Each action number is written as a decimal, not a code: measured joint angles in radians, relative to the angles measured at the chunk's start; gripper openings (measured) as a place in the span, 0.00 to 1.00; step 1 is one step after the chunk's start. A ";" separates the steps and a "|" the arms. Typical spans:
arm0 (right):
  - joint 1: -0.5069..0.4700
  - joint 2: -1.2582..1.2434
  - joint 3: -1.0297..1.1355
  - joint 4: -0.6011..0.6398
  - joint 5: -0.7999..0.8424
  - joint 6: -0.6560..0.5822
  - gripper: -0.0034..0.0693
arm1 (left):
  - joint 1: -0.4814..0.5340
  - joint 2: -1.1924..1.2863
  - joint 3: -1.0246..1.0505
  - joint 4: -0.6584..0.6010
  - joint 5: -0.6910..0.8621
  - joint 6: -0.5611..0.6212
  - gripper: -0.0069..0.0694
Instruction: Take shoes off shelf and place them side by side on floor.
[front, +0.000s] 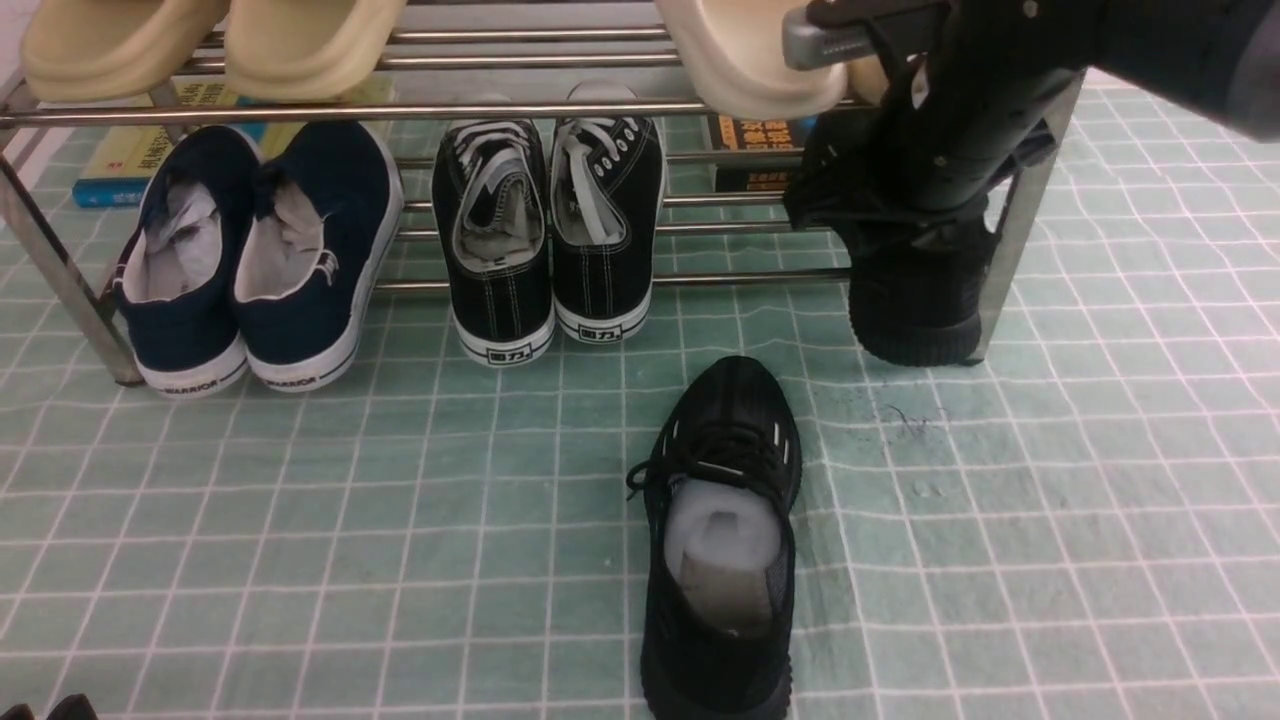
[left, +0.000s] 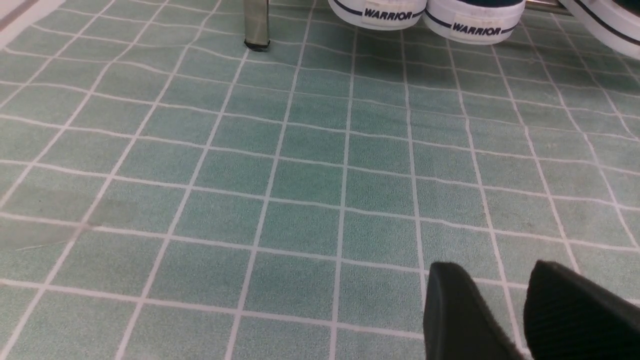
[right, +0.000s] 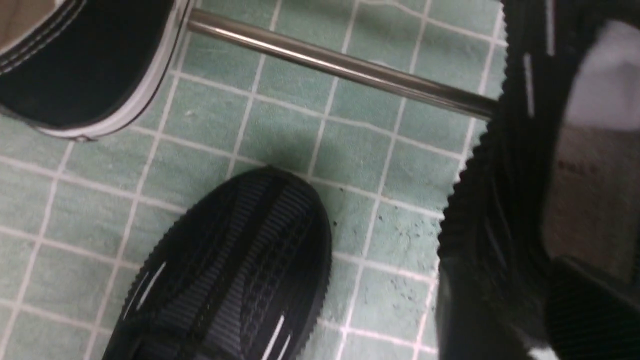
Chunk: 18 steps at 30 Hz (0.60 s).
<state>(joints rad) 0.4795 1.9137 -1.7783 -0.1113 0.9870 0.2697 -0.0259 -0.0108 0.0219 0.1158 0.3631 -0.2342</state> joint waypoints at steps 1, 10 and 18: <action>0.000 0.006 0.000 -0.004 -0.006 0.000 0.46 | 0.000 0.000 0.000 0.000 0.000 0.000 0.41; 0.000 0.038 0.002 -0.070 -0.036 0.000 0.49 | 0.000 0.000 0.000 0.000 0.000 0.000 0.41; 0.000 0.038 0.002 -0.083 -0.036 0.000 0.54 | 0.000 0.000 0.000 0.001 0.000 0.000 0.41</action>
<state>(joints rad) 0.4795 1.9514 -1.7766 -0.1940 0.9513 0.2699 -0.0259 -0.0108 0.0219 0.1167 0.3631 -0.2342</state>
